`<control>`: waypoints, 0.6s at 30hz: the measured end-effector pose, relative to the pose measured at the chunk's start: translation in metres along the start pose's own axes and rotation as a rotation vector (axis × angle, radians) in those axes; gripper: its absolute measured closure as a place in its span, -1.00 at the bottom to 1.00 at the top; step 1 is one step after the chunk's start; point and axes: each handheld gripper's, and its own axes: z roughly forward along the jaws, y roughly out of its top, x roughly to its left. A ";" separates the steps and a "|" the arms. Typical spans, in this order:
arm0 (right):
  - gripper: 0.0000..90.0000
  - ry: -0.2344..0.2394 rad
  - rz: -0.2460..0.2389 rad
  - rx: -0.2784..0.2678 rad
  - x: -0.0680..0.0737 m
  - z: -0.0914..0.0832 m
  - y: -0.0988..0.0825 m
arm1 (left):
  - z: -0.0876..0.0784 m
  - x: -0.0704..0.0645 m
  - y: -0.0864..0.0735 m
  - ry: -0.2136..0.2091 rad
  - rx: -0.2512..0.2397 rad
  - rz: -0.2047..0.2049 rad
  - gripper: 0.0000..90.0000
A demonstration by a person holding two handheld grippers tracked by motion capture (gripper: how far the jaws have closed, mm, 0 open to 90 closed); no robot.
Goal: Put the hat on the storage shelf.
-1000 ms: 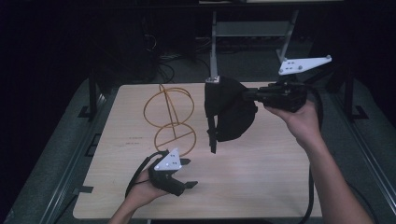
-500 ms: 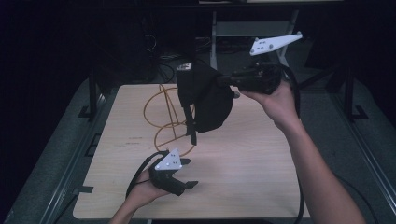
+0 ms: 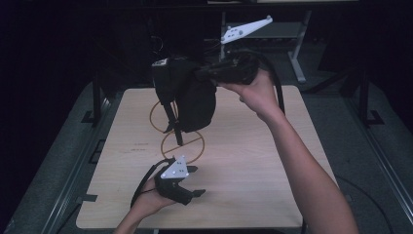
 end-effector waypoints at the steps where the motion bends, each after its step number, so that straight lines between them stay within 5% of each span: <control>1: 0.91 0.003 -0.001 0.007 0.000 0.004 0.003 | 0.000 0.000 0.000 0.000 0.001 0.001 -0.48; 9: 0.90 0.009 -0.005 0.048 -0.004 0.036 0.019 | 0.000 0.001 -0.003 0.004 0.011 -0.001 -0.49; 18: 0.88 0.038 0.028 0.080 -0.010 0.075 0.016 | 0.001 0.001 -0.003 0.000 0.014 0.010 -0.50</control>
